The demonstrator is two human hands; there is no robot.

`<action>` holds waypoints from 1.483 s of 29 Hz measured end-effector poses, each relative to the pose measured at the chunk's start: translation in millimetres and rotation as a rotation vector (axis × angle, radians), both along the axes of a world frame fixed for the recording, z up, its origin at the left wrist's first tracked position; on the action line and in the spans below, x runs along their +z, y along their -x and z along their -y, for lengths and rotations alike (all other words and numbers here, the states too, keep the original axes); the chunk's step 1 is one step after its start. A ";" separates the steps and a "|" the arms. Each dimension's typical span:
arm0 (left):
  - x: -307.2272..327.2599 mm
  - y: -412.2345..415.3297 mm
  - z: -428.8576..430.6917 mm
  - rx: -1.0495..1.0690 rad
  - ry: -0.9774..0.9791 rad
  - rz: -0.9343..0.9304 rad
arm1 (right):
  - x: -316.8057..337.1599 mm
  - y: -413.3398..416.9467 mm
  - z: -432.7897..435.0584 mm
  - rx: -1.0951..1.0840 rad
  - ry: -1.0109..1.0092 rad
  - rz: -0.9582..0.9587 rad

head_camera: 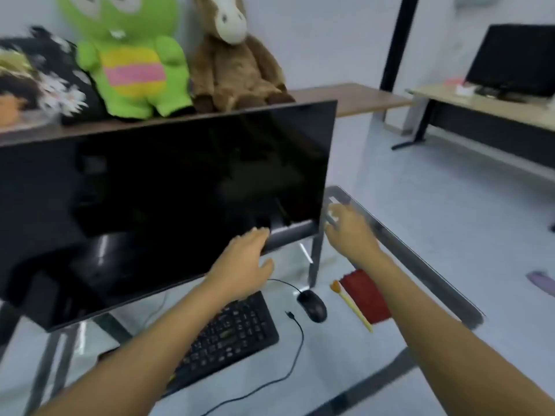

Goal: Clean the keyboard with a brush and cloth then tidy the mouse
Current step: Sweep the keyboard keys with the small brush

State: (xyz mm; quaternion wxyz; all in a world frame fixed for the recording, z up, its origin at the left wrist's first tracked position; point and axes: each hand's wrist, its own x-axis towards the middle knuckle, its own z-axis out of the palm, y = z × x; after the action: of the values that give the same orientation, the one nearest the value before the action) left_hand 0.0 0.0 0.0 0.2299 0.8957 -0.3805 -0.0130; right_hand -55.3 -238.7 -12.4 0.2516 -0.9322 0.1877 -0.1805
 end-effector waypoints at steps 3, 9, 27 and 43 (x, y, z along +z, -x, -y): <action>-55.5 19.3 33.8 -0.113 -0.168 -0.138 | -51.4 31.4 16.7 -0.102 -0.017 -0.200; -146.4 51.4 89.1 -0.289 -0.478 -0.158 | -145.2 67.3 27.0 -0.248 -0.087 -0.544; -175.4 31.4 -19.7 -0.001 -0.293 -0.042 | -142.5 28.5 -15.3 -0.124 -0.140 -0.168; -224.2 47.8 -298.4 0.694 0.020 -0.291 | -126.1 -40.9 -286.1 0.320 -0.767 -0.128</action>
State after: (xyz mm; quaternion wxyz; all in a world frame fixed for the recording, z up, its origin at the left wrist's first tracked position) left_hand -47.8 298.4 -224.2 0.2810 0.9578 -0.0177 -0.0575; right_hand -14.4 47.3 -138.6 0.5930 -0.7977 0.1096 0.0022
